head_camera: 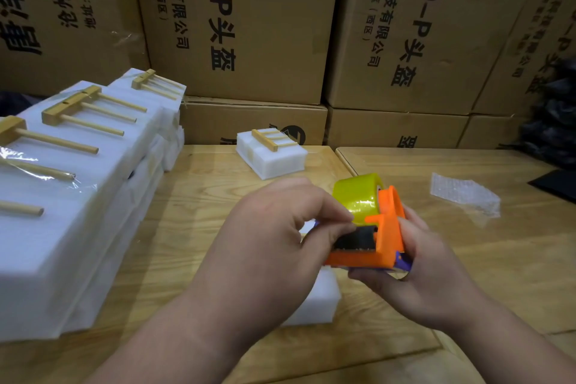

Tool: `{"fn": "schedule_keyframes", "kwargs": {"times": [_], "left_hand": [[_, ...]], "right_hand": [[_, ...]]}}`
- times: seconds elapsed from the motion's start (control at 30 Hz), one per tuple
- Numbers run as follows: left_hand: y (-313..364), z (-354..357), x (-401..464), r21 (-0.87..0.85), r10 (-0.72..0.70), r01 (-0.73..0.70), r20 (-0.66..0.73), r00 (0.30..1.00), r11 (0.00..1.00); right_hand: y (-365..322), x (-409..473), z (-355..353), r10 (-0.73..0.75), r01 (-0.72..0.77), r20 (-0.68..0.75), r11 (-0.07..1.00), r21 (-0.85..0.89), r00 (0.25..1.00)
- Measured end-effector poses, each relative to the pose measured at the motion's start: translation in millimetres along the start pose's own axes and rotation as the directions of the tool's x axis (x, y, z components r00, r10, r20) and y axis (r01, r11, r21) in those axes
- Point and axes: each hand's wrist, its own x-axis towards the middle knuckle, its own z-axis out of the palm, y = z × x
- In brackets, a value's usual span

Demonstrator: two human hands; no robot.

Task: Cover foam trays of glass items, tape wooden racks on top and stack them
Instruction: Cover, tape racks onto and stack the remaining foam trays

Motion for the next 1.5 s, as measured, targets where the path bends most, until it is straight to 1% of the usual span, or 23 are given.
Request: {"fn": "schedule_keyframes", "kwargs": {"times": [0.07, 0.2, 0.27, 0.3, 0.37, 0.4, 0.43, 0.47, 0.57, 0.63, 0.7, 0.83, 0.9, 1.0, 1.07, 1.13, 1.23, 1.3, 1.4, 1.47, 1.5], "left_hand": [[4.3, -1.1, 2.3, 0.048, 0.050, -0.049, -0.012, 0.999, 0.998], [11.7, -6.4, -4.8, 0.091, 0.182, -0.181, -0.002, 0.983, 0.979], [10.2, 3.9, -8.5, 0.119, 0.228, -0.232, 0.046, 0.973, 0.965], [6.0, 3.9, -17.2, 0.114, 0.214, -0.229, 0.131, 0.968, 0.967], [-0.1, 18.2, -27.8, 0.149, 0.207, -0.215, 0.064, 0.976, 0.965], [1.8, 27.7, -29.1, 0.145, 0.231, -0.245, 0.105, 0.967, 0.959], [8.2, 22.7, -28.4, 0.070, 0.183, -0.189, 0.080, 0.980, 0.980], [12.9, 18.6, -22.1, 0.097, 0.195, -0.193, -0.017, 0.981, 0.976], [12.3, 1.2, -23.8, 0.068, 0.216, -0.210, -0.113, 0.970, 0.975], [7.2, -5.4, -16.7, 0.039, 0.156, -0.153, -0.094, 0.983, 0.987], [4.6, -11.9, -9.4, 0.036, 0.131, -0.128, -0.095, 0.987, 0.991], [4.9, -31.4, 4.5, 0.022, 0.083, -0.080, -0.170, 0.982, 0.997], [4.5, -41.5, 10.0, 0.037, 0.092, -0.086, -0.216, 0.972, 0.996], [5.7, -54.9, 15.4, 0.073, 0.109, -0.095, -0.220, 0.969, 0.993], [2.3, -57.3, 17.6, 0.025, 0.042, -0.037, -0.232, 0.972, 0.999], [-7.4, -57.7, 20.0, -0.106, -0.104, 0.078, -0.265, 0.959, 0.991], [-30.0, -59.6, 26.2, -0.307, -0.350, 0.268, -0.253, 0.902, 0.913], [-47.5, -57.8, 28.5, -0.441, -0.488, 0.363, -0.212, 0.846, 0.821], [-75.5, -47.3, 26.0, -0.569, -0.656, 0.497, -0.103, 0.747, 0.655], [-94.9, -39.4, 20.6, -0.620, -0.750, 0.582, -0.017, 0.661, 0.527], [-103.9, -35.7, 17.0, -0.642, -0.788, 0.614, 0.025, 0.615, 0.458]], "right_hand": [[1.4, 1.1, -2.8, 0.004, -0.004, -0.006, 1.000, -0.009, 1.000], [-5.1, 6.1, -4.0, -0.051, 0.051, -0.040, 0.999, 0.000, 0.998], [-9.7, 9.7, -4.0, -0.108, 0.110, -0.069, 0.994, 0.025, 0.992], [-10.3, 10.6, -4.0, -0.136, 0.139, -0.072, 0.989, 0.039, 0.988], [-9.8, 10.4, -3.2, -0.163, 0.167, -0.065, 0.984, 0.056, 0.984], [-8.4, 9.4, -2.5, -0.158, 0.162, -0.062, 0.985, 0.056, 0.985], [-6.8, 8.2, -1.6, -0.150, 0.153, -0.061, 0.987, 0.047, 0.987], [-5.1, 6.5, -0.8, -0.143, 0.145, -0.062, 0.989, 0.029, 0.988], [-4.8, 3.2, -0.4, -0.122, 0.121, -0.051, 0.992, -0.029, 0.991], [-5.8, 3.3, -1.5, -0.088, 0.087, -0.041, 0.996, -0.026, 0.995], [-5.7, 5.1, -4.3, -0.038, 0.038, -0.028, 0.999, -0.008, 0.999], [-7.2, 11.4, -15.4, 0.008, -0.008, -0.011, 1.000, 0.010, 1.000], [-6.0, 12.3, -20.5, 0.032, -0.032, 0.004, 0.999, -0.009, 0.999], [-0.8, 9.0, -24.4, 0.095, -0.095, 0.046, 0.995, -0.015, 0.994], [1.5, 7.6, -27.6, 0.146, -0.147, 0.096, 0.989, 0.003, 0.985], [3.9, 8.9, -32.5, 0.175, -0.175, 0.082, 0.985, -0.007, 0.981], [1.5, 16.6, -41.8, 0.208, -0.206, 0.034, 0.977, -0.063, 0.978], [-3.2, 24.9, -47.8, 0.182, -0.177, 0.042, 0.979, -0.106, 0.982], [-6.6, 42.2, -52.1, 0.115, -0.115, -0.003, 0.990, -0.081, 0.993], [-6.9, 57.4, -54.3, 0.132, -0.133, -0.019, 0.989, -0.061, 0.991], [-7.5, 66.1, -55.2, 0.167, -0.167, 0.007, 0.985, -0.045, 0.986]]}}
